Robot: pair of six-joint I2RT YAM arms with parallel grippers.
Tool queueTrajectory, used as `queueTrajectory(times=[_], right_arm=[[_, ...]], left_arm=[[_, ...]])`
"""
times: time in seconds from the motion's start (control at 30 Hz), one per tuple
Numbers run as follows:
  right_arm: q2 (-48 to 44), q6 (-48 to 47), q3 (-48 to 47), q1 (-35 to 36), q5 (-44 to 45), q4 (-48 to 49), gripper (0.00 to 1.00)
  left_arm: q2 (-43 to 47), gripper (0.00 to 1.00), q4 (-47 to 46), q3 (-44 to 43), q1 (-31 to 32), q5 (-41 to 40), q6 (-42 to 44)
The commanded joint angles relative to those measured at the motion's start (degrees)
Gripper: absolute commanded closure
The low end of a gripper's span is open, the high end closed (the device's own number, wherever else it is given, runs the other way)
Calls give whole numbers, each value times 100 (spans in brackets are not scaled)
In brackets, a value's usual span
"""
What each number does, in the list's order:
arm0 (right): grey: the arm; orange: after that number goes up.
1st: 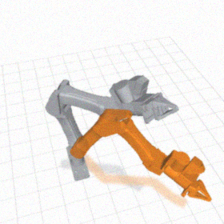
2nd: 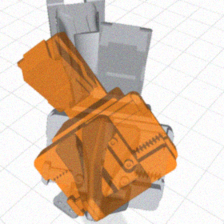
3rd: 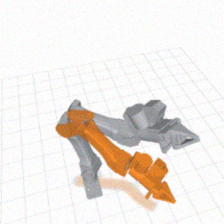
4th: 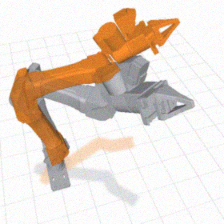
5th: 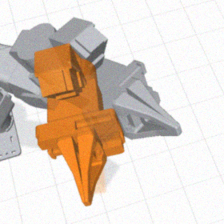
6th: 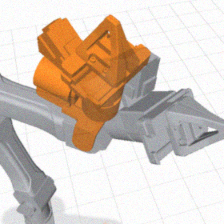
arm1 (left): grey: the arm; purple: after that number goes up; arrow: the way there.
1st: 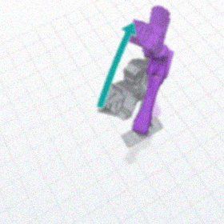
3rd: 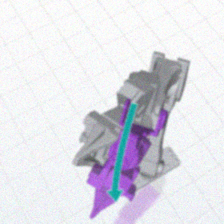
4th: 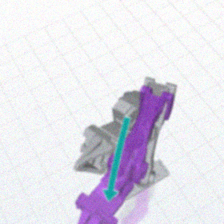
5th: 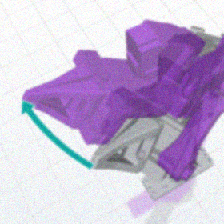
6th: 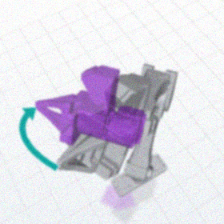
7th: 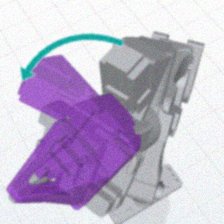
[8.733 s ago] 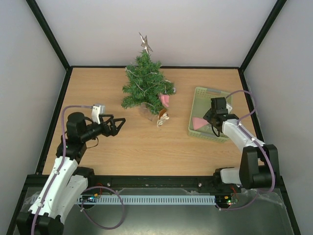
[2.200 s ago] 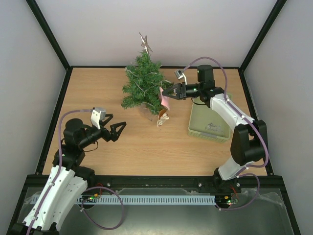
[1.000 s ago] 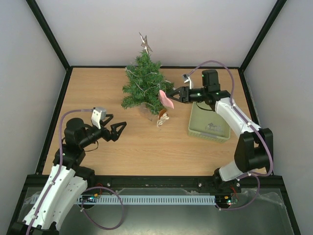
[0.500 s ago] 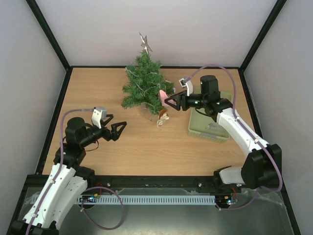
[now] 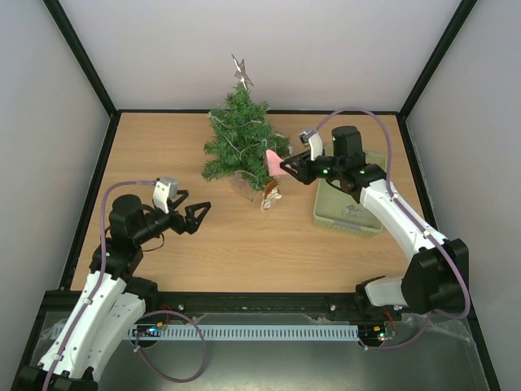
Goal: Decorate the small christmas tree
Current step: Hang the decoration item on the Christmas tree.
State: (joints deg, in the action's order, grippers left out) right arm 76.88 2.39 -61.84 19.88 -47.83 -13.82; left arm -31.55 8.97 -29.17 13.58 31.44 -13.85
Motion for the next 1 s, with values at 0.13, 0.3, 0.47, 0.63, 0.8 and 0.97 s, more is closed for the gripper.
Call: queueTrajectory(times=[0.13, 0.3, 0.47, 0.63, 0.8, 0.97], right_arm=[[-187, 13, -134, 34, -69, 196, 98], [-503, 46, -66, 40, -109, 493, 98], [-701, -15, -86, 43, -46, 544, 98], [-805, 215, -168, 58, -68, 513, 98], [-1109, 509, -119, 175, 356, 420, 98], [-1015, 553, 95, 174, 445, 620, 98]], left_arm=[[76, 1, -31, -50, 8, 107, 134], [138, 1, -60, -32, 6, 54, 108], [5, 1, -27, -116, 11, -68, 11], [-10, 1, 55, -226, 8, -187, -5], [-24, 1, 149, -432, 6, -380, -135], [-12, 1, 186, -461, 4, -408, -111]])
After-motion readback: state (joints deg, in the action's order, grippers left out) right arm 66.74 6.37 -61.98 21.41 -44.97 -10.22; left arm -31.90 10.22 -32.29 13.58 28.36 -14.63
